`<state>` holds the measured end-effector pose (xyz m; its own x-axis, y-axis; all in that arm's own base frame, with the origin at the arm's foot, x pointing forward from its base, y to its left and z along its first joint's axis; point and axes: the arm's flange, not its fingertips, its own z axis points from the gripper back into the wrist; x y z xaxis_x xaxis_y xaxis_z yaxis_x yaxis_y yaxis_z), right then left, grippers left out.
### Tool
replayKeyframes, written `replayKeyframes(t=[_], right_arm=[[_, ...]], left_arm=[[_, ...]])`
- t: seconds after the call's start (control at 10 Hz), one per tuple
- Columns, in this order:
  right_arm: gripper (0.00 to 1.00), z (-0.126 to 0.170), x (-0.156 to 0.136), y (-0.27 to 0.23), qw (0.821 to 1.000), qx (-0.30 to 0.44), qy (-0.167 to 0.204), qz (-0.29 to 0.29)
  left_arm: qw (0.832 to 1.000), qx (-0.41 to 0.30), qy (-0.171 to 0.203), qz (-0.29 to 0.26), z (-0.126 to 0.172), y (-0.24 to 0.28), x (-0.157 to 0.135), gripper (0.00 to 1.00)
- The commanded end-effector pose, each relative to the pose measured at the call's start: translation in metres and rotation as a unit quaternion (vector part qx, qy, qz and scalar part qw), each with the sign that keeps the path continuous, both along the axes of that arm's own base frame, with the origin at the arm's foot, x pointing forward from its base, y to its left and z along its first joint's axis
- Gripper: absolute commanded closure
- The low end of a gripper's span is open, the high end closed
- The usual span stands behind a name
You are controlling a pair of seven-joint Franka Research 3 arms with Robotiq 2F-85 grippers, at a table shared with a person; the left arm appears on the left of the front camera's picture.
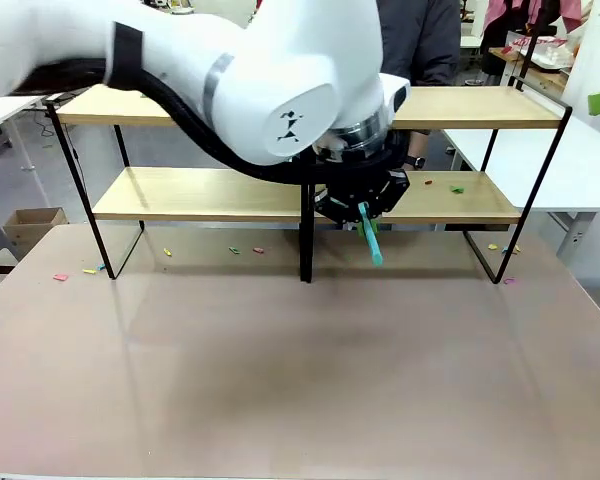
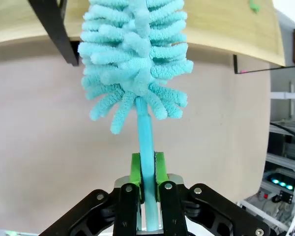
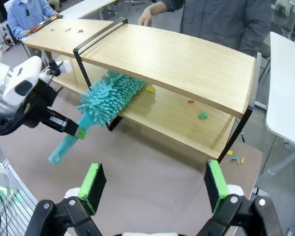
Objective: Clean the shelves.
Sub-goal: Clean another randomly selected level of the Shelf with the Duster.
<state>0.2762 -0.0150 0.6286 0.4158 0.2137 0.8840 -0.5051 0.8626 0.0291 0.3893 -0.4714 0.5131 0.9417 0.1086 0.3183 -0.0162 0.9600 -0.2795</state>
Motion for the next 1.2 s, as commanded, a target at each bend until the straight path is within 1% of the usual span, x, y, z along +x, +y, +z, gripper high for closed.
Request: replayKeyframes(t=[0.0,0.1,0.4,0.7,0.8,1.0,1.1], right_arm=[[0.00,0.000,0.001,0.000,1.000,0.000,-0.001,0.000],[0.00,0.000,0.001,0.000,1.000,0.000,-0.001,0.000],[0.00,0.000,0.001,0.000,1.000,0.000,-0.001,0.000],[0.00,0.000,0.001,0.000,1.000,0.000,-0.001,0.000],[0.00,0.000,0.001,0.000,1.000,0.000,-0.001,0.000],[0.00,0.000,0.001,0.000,1.000,0.000,-0.001,0.000],[0.00,0.000,0.001,0.000,1.000,0.000,-0.001,0.000]], left_arm=[[1.000,0.001,0.011,-0.001,0.005,-0.033,0.007,0.87],[1.000,-0.011,0.018,-0.024,0.004,-0.039,0.009,0.87],[0.995,-0.002,0.077,-0.056,-0.003,-0.054,0.015,0.87],[0.991,-0.050,0.074,-0.099,0.001,-0.061,0.016,0.87],[0.987,-0.059,0.081,-0.123,0.000,-0.066,0.017,0.87],[0.981,-0.063,0.093,-0.155,-0.005,-0.077,0.018,0.87],[0.980,-0.065,0.096,-0.160,-0.007,-0.081,0.018,0.87]])
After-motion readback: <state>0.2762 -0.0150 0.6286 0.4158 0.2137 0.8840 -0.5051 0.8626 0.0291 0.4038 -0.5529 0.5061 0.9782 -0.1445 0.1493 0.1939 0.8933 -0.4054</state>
